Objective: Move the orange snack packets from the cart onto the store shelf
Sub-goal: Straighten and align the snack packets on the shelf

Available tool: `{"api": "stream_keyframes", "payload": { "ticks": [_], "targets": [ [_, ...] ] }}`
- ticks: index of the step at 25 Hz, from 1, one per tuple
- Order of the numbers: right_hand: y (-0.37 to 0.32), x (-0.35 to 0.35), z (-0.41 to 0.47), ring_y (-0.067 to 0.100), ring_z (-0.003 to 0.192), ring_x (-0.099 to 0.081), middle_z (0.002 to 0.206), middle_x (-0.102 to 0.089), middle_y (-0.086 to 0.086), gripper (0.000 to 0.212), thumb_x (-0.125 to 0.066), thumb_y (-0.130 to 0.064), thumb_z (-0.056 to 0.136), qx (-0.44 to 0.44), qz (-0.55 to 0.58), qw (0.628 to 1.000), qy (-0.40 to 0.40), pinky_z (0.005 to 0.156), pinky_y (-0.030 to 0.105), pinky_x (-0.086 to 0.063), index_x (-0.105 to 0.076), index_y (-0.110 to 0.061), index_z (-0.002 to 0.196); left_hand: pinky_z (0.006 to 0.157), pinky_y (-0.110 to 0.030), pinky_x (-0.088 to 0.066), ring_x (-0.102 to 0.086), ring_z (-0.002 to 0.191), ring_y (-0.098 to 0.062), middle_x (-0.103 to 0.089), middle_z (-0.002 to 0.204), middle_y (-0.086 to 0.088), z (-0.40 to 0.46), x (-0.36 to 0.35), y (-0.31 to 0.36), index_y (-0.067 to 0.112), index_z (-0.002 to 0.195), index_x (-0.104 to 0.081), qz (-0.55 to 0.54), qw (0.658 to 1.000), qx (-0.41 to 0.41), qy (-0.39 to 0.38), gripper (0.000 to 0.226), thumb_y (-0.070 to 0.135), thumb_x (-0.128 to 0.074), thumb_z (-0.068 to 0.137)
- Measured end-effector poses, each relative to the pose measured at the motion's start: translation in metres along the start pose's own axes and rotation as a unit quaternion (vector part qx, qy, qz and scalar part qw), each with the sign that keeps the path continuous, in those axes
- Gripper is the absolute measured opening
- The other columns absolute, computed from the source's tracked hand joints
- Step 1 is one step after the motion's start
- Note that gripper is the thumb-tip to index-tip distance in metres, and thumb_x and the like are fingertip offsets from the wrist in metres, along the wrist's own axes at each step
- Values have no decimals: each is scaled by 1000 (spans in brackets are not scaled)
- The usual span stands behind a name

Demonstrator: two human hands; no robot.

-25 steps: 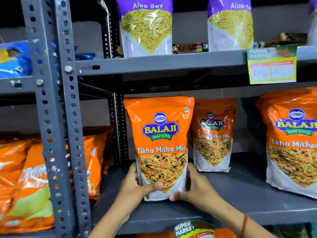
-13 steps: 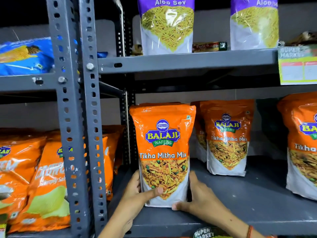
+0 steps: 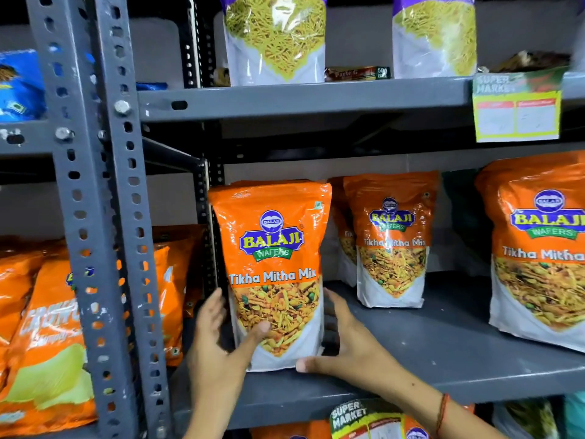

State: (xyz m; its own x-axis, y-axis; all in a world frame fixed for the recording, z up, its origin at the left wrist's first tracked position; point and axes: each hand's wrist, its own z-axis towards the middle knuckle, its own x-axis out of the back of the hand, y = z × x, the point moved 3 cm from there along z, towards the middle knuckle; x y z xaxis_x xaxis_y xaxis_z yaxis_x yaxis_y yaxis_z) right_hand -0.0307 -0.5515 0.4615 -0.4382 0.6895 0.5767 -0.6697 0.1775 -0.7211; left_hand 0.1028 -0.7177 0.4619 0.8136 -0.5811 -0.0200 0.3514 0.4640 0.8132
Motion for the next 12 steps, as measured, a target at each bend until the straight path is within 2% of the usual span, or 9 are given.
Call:
{"api": "stream_keyframes", "payload": {
  "ticks": [1,3,5,6,7,9,10,12],
  "targets": [
    [3,10,-4,1,132,-46,145,-43,-18,118,-85,-56,60,4,15,999,29,108,24,-42,-12,-40,151,104,-31,-44,-55,124,-5,-59,131,14,-12,-4,15,46,125,-48,29,996,-64,62,80,56,-79,51],
    [13,40,-9,0,131,-44,142,-44,-17,107,-84,-50,66,16,45,992,114,103,14,-38,-21,-37,151,100,-22,-45,-57,122,-8,-61,128,10,-38,-31,52,37,126,-54,40,968,-228,101,64,44,-76,67],
    [29,79,-8,0,129,-49,138,-50,-19,92,-83,-50,66,34,71,973,217,104,20,-42,-33,-41,143,98,-15,-44,-58,117,-3,-63,122,12,-52,-73,78,26,121,-59,39,935,-347,55,48,32,-73,75],
    [41,100,-5,1,127,-51,137,-52,-17,88,-83,-48,66,39,78,959,269,106,29,-45,-36,-42,139,99,-15,-43,-57,117,-1,-63,121,15,-51,-98,87,26,120,-60,33,934,-357,12,44,29,-73,78],
    [54,121,1,4,127,-52,139,-51,-11,89,-83,-47,65,37,77,947,310,107,37,-46,-36,-40,140,100,-16,-43,-56,118,1,-62,122,19,-44,-123,89,28,121,-60,21,943,-331,-37,43,29,-72,80],
    [80,151,15,10,132,-45,149,-43,2,105,-82,-55,60,4,41,938,344,110,47,-43,-30,-28,147,102,-23,-44,-50,122,6,-55,127,26,-20,-170,80,36,127,-54,4,971,-208,-117,53,37,-73,77],
    [94,163,22,14,136,-40,154,-37,6,116,-81,-58,57,-24,23,941,336,113,48,-39,-24,-22,151,105,-27,-44,-47,125,7,-51,131,27,-6,-192,68,39,130,-49,11,981,-139,-138,64,42,-75,71],
    [120,171,33,22,144,-32,161,-27,10,121,-86,-48,62,-100,10,958,269,117,43,-32,-14,-18,155,110,-34,-40,-43,131,-4,-45,142,16,19,-230,36,36,139,-37,50,983,-4,-175,91,45,-80,59]
  ]
}}
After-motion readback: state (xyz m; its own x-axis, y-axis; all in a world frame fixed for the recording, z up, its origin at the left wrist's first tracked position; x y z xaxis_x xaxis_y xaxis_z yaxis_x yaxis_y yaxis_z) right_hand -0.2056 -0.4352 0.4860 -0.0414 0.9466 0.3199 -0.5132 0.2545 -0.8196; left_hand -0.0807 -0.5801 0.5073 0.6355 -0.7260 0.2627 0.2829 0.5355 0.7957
